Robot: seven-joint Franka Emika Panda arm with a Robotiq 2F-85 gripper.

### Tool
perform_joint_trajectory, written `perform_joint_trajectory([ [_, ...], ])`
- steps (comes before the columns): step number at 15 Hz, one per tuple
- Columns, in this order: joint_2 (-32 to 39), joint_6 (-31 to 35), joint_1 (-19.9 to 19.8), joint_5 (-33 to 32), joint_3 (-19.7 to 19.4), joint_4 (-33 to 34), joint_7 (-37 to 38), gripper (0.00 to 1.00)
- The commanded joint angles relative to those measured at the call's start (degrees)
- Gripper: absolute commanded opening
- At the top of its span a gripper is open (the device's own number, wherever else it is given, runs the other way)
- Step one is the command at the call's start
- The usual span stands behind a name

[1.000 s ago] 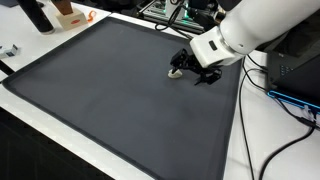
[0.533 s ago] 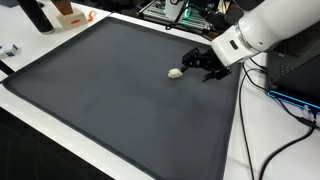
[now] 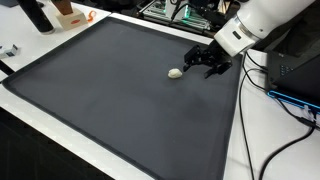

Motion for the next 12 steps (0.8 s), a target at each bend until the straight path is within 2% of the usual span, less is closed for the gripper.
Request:
perform_joint_trajectory([
  [1,-4.46,5.84,-2.28,-0.83,1.32,-7.50,-2.01,1.00],
  [7,-7.34,12.60,-5.35,1.89,2.00,-12.77,-2.89,1.00],
  [12,-10.03,15.60,-8.53,7.13,2.70,-15.76,-3.12,1.00],
])
